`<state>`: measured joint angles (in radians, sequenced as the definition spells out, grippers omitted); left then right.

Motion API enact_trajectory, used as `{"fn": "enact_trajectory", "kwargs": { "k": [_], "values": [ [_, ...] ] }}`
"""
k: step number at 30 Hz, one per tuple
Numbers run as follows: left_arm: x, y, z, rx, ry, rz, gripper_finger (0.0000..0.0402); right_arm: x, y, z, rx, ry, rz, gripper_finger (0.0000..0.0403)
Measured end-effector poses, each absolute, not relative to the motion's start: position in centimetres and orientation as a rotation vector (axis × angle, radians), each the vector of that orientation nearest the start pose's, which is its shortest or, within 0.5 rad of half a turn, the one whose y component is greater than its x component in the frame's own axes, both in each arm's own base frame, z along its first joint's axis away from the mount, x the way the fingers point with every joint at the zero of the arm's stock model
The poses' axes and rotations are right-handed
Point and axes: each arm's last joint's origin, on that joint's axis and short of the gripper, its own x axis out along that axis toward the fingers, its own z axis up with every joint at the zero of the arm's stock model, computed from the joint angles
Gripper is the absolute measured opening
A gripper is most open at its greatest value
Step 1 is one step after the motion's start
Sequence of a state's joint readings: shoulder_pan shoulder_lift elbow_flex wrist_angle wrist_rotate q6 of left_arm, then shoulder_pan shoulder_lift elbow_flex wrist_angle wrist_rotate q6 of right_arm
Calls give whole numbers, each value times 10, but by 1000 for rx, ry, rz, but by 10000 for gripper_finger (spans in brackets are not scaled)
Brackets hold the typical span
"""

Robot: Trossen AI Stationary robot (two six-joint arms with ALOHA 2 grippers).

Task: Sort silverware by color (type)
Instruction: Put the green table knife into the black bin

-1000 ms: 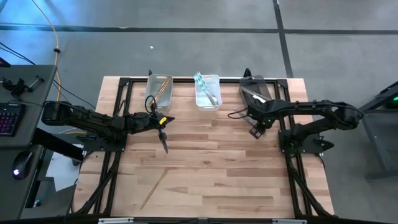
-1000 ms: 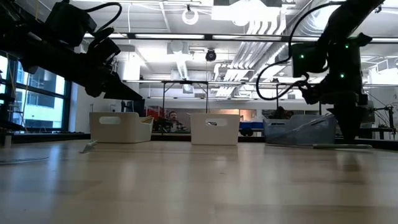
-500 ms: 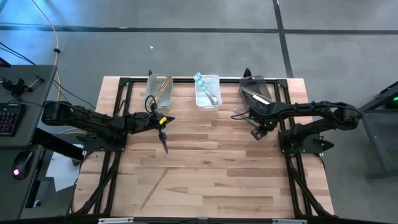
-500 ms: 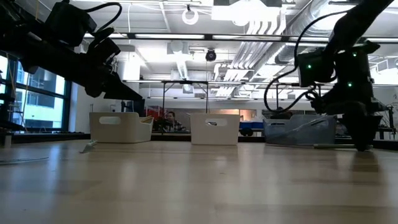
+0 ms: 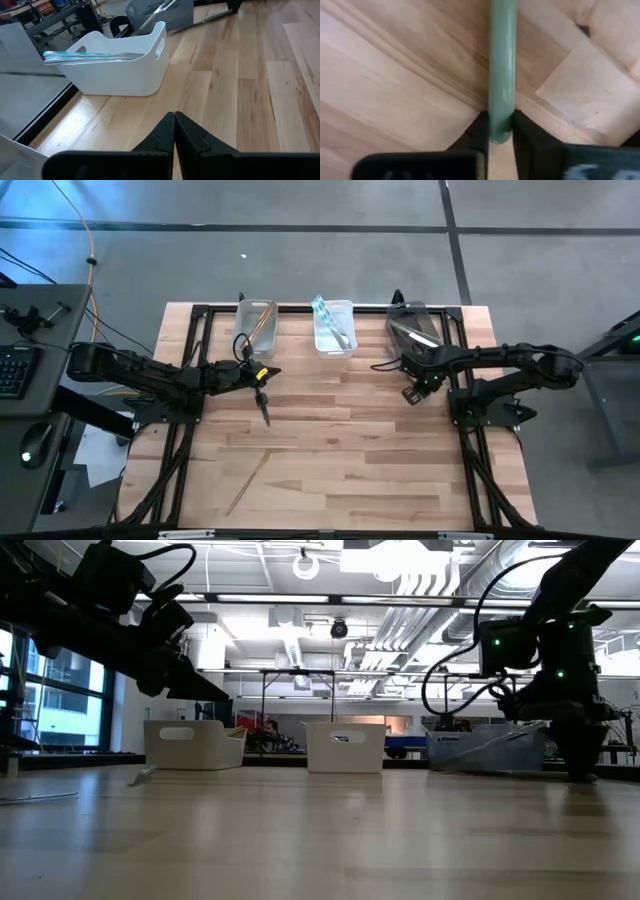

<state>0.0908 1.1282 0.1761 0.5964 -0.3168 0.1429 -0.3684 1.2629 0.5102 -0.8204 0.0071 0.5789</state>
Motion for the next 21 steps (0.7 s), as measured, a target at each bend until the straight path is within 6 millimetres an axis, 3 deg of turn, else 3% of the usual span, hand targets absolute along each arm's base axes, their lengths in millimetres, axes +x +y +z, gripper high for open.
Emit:
{"fn": "enact_trajectory", "kwargs": {
  "k": [9, 21],
  "values": [
    [186, 26, 144, 180, 384, 377, 0, 165, -46, 141, 660, 1288, -623, 3],
    [186, 26, 144, 179, 384, 377, 0, 166, -36, 156, 638, 1165, -612, 1]
  ]
}}
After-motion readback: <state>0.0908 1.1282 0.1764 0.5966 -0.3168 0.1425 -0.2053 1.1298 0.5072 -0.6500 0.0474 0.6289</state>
